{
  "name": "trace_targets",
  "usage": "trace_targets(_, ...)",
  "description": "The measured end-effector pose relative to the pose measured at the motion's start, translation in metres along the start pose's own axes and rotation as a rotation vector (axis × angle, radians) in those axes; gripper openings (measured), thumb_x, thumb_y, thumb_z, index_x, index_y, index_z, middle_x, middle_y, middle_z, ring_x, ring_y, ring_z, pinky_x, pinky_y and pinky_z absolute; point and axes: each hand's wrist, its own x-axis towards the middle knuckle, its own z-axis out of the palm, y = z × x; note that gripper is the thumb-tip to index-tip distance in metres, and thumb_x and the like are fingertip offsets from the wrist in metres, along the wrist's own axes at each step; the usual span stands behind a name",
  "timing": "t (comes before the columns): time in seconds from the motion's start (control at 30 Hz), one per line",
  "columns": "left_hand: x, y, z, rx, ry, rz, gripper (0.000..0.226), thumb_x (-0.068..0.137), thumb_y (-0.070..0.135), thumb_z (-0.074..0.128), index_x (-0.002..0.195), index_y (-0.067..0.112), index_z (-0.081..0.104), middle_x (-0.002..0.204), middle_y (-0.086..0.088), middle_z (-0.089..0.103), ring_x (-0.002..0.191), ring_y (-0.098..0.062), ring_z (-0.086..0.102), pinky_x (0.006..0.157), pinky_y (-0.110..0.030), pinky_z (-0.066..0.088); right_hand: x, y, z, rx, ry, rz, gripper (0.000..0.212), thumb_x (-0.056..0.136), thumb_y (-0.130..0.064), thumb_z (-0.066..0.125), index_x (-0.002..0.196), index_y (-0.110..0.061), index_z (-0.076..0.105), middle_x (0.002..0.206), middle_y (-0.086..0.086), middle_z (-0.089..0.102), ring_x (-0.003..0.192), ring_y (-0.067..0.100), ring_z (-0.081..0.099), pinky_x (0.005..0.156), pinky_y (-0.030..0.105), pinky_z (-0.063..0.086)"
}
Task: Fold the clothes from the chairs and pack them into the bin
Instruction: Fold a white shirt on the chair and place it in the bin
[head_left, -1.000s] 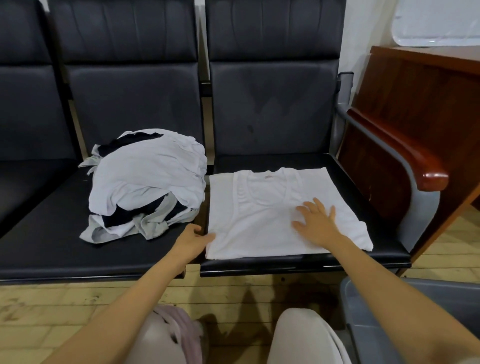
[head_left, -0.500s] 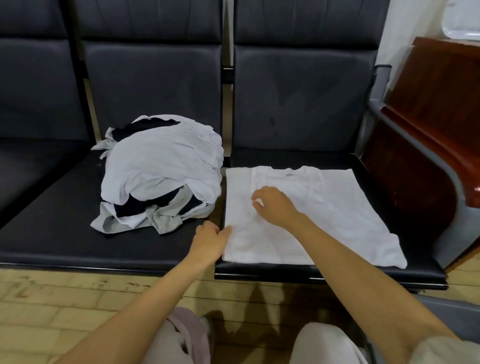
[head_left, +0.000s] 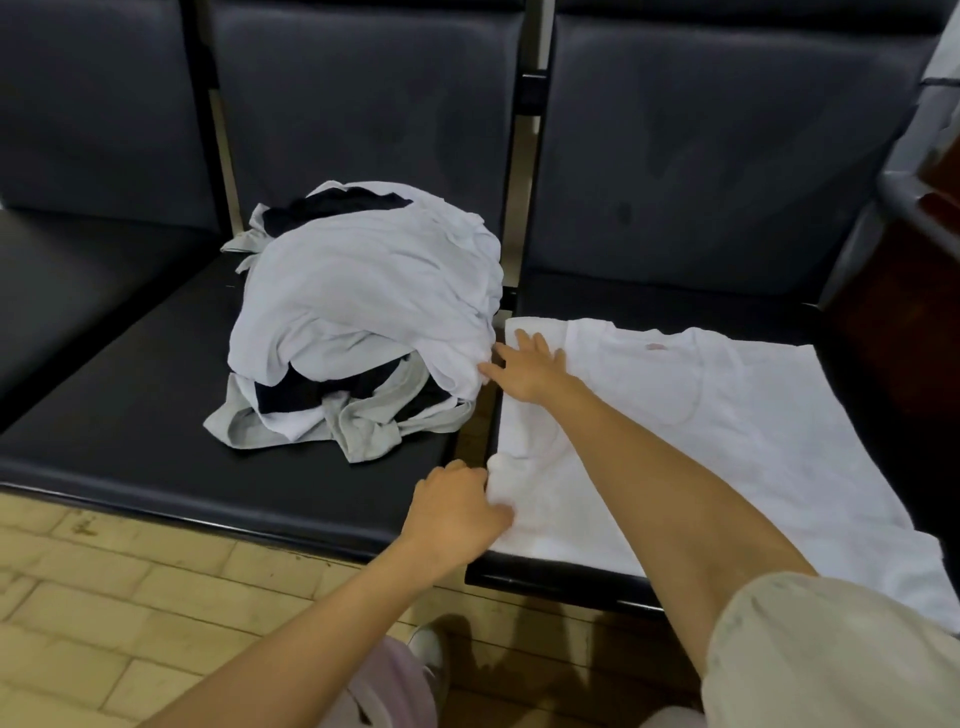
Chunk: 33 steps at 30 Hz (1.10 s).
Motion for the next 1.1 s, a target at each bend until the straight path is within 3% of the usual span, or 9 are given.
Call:
trace_targets(0.13,-0.007,0.005,-0.007,-0.100,0.173,0.077,0.010,0.089,0.026,0.055,0.088,0.017,0.051,0.083,0.001,0.059,0.084,-0.024,0.059,0.083,-0.039,0.046,0.004,0.005,0.002,0.055,0.068,-0.005,0.057,0.105,-0.037,0.024,0.154,-0.014,0.009,0.162,0.006,0.002,0.148,0.025,0.001,0.119,0.040,0.004)
trace_targets(0.33,-0.019,0.035,-0.008,-0.571,0.284,0.183,0.018,0.082,0.008,0.060,0.089,0.020,0.049,0.080,0.000,0.057,0.068,-0.010,0.053,0.058,-0.019,0.041,-0.026,0.026,-0.037,0.771,0.356,-0.118,0.039,0.101,-0.009,0.039,0.139,-0.010,0.047,0.145,0.006,0.043,0.133,0.021,0.041,0.105,0.021,0.028)
trace_targets(0.4,-0.020,0.047,0.002,-0.574,0.216,0.312,0.022,0.080,0.003,0.062,0.089,0.020,0.051,0.079,0.002,0.055,0.065,-0.004,0.049,0.059,-0.017,0.042,-0.039,0.049,-0.047,0.721,0.453,-0.059,0.039,0.102,-0.012,0.040,0.140,-0.005,0.045,0.147,0.008,0.042,0.135,0.022,0.039,0.106,0.021,0.026)
trace_targets(0.5,-0.015,0.061,0.024,-0.385,0.063,0.405,0.022,0.081,0.007,0.063,0.094,0.021,0.052,0.083,0.009,0.050,0.069,-0.005,0.047,0.066,-0.025,0.043,-0.050,0.088,-0.048,0.487,0.360,0.097,0.046,0.103,-0.026,0.038,0.143,-0.003,0.036,0.151,0.010,0.033,0.140,0.025,0.028,0.109,0.030,0.022)
trace_targets(0.6,-0.012,0.073,0.040,-0.214,-0.116,0.413,0.035,0.085,0.028,0.068,0.115,0.025,0.051,0.104,0.010,0.051,0.093,-0.006,0.051,0.085,-0.022,0.046,-0.052,0.119,-0.040,0.269,0.174,0.169,0.055,0.102,-0.040,0.036,0.148,-0.012,0.027,0.157,0.007,0.018,0.146,0.028,0.010,0.115,0.044,0.020)
trace_targets(0.7,-0.013,0.085,0.049,-0.163,-0.176,0.409,0.046,0.084,0.047,0.066,0.123,0.026,0.052,0.115,0.012,0.050,0.106,-0.007,0.049,0.093,-0.023,0.044,-0.058,0.145,-0.032,0.225,0.180,0.206,0.059,0.101,-0.042,0.037,0.153,-0.020,0.018,0.161,0.003,0.003,0.148,0.026,-0.003,0.119,0.044,0.009)
trace_targets(0.8,-0.018,0.099,0.056,-0.130,-0.127,0.463,0.042,0.089,0.051,0.057,0.122,0.025,0.054,0.112,0.010,0.054,0.102,-0.007,0.052,0.090,-0.024,0.046,-0.074,0.175,-0.031,0.139,0.249,0.209,0.054,0.101,-0.038,0.040,0.150,-0.024,0.025,0.161,0.005,0.007,0.148,0.025,-0.004,0.120,0.042,0.007)
trace_targets(0.97,-0.017,0.126,0.087,-0.017,0.037,0.722,0.026,0.099,0.030,0.048,0.117,0.016,0.061,0.112,0.002,0.057,0.102,-0.013,0.050,0.087,-0.020,0.035,-0.107,0.241,-0.034,0.082,0.254,0.379,0.051,0.099,-0.036,0.045,0.146,-0.023,0.034,0.158,0.008,0.018,0.147,0.027,0.004,0.119,0.043,0.012)
trace_targets(1.1,-0.008,0.151,0.126,0.024,0.083,0.871,0.029,0.093,0.025,0.057,0.116,0.010,0.064,0.112,-0.007,0.059,0.101,-0.024,0.051,0.088,-0.033,0.038,-0.127,0.281,-0.041,0.166,0.256,0.489,0.061,0.096,-0.039,0.053,0.150,-0.026,0.028,0.159,0.009,0.012,0.147,0.031,0.002,0.118,0.045,0.013)
